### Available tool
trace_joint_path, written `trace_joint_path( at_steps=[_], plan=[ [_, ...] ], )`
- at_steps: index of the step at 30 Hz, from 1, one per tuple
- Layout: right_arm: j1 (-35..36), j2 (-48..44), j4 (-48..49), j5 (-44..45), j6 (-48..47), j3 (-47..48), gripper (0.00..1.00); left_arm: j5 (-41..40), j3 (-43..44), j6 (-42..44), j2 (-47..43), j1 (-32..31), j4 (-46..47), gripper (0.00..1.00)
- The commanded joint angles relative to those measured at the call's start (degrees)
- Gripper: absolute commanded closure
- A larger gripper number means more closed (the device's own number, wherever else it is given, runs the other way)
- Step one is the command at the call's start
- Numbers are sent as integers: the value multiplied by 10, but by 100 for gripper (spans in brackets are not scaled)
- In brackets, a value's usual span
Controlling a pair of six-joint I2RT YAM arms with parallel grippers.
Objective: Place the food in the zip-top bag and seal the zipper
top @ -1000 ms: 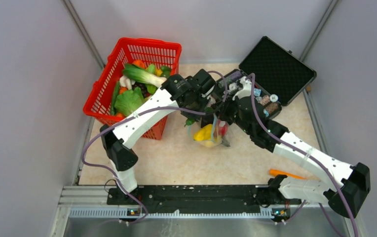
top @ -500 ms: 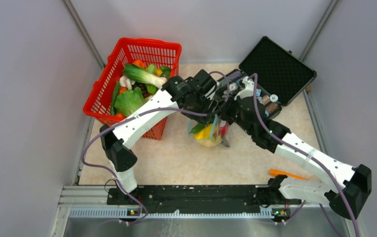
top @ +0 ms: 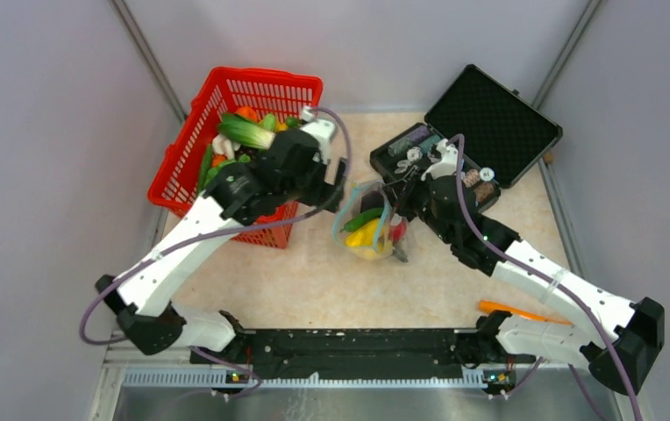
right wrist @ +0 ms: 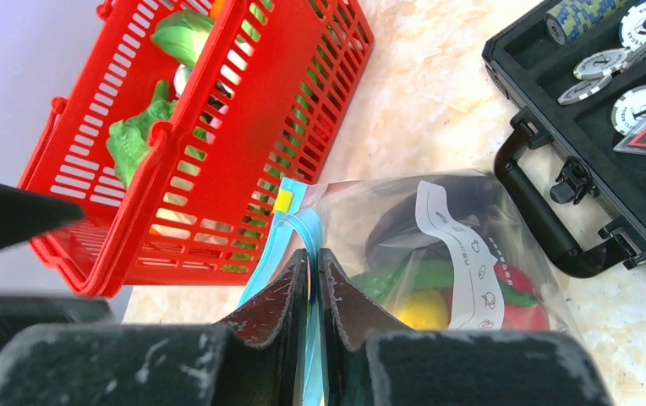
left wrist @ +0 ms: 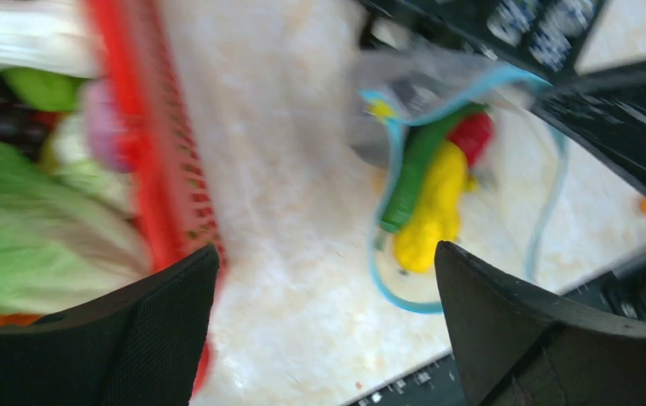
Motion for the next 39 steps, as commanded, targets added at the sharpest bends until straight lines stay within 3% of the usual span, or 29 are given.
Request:
trace_joint_path(
  at_steps=[1,4,7,10,18,26,29,33,39],
  plan=[
    [-6,-20,15,9,4,1,92,-97,-75,32,-93,92,126,2],
    [-6,-22,15,6,1,2,92,-33,-117,34,-130,232,167,1],
    [-7,-22,12,5,0,6,92,-47,-146,56,-136,312,208,1],
    [-7,-21,20,-1,1,5,92,3,-135,33,-93,398,220,1],
    [-6,-21,12,-18,0,10,92,51,-91,2,60,513,261,1],
    [-6,-38,12,-7,1,-4,92,77,-6,64,149,553,227,2],
    [-7,-40,13,-3,0,-7,92,29,23,89,164,553,190,13],
    [-6,-42,8,0,-6,-6,92,-3,-6,137,168,554,200,19],
    [-6,-44,14,4,-10,-10,91,-52,-8,156,210,554,164,21]
  ],
)
